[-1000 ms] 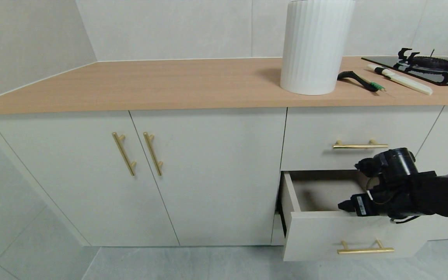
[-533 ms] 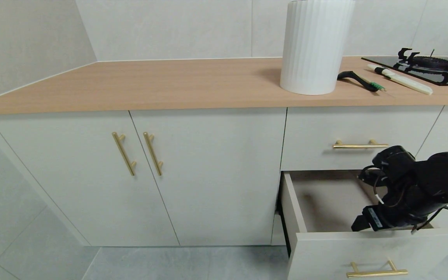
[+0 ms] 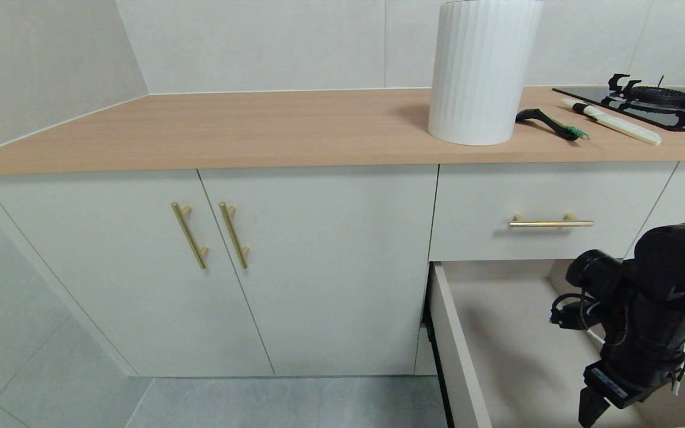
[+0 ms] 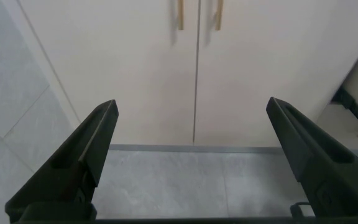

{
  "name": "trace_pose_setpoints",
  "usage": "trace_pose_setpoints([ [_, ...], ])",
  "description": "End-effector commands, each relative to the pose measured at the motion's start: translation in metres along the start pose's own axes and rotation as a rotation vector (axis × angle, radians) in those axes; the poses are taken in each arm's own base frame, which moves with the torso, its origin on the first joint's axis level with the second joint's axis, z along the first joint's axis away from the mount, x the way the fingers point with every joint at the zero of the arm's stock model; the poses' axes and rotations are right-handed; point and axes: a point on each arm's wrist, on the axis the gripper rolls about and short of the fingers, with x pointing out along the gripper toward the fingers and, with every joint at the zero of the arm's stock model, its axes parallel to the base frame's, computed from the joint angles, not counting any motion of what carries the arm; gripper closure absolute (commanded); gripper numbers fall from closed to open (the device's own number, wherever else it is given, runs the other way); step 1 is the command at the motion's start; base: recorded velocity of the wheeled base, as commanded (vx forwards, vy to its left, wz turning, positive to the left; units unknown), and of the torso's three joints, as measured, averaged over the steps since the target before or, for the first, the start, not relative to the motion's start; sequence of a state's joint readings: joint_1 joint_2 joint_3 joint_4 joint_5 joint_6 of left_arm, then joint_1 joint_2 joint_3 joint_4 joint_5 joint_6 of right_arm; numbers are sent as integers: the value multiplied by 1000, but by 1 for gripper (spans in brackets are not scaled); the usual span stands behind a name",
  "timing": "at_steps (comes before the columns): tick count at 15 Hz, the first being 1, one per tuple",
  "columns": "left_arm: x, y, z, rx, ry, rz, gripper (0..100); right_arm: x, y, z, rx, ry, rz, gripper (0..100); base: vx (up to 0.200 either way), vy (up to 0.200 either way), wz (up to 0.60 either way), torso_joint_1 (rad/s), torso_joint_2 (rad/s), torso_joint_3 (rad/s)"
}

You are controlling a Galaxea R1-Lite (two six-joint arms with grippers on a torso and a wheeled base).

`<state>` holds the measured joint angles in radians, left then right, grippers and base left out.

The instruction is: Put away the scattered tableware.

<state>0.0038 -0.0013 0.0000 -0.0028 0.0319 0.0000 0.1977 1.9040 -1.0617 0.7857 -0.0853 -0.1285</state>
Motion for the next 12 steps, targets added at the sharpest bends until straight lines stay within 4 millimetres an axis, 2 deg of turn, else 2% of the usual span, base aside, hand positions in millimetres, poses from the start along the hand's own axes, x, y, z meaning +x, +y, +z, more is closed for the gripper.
trace_pose_setpoints([
  [1, 0, 0, 0, 0, 1, 1, 0, 6, 8, 1, -36, 50, -7, 0, 0, 0, 0, 0, 0, 0],
  [8, 0, 0, 0, 0, 1, 1, 0, 13, 28, -6, -130, 190, -9, 0, 0, 0, 0, 0, 0, 0],
  [11, 0, 0, 0, 0, 1, 1, 0, 11, 27, -5, -129, 185, -28, 0, 0, 0, 0, 0, 0, 0],
  [12, 0, 0, 0, 0, 1, 1, 0, 5, 26, -2, -117, 148, -41, 0, 0, 0, 0, 0, 0, 0],
])
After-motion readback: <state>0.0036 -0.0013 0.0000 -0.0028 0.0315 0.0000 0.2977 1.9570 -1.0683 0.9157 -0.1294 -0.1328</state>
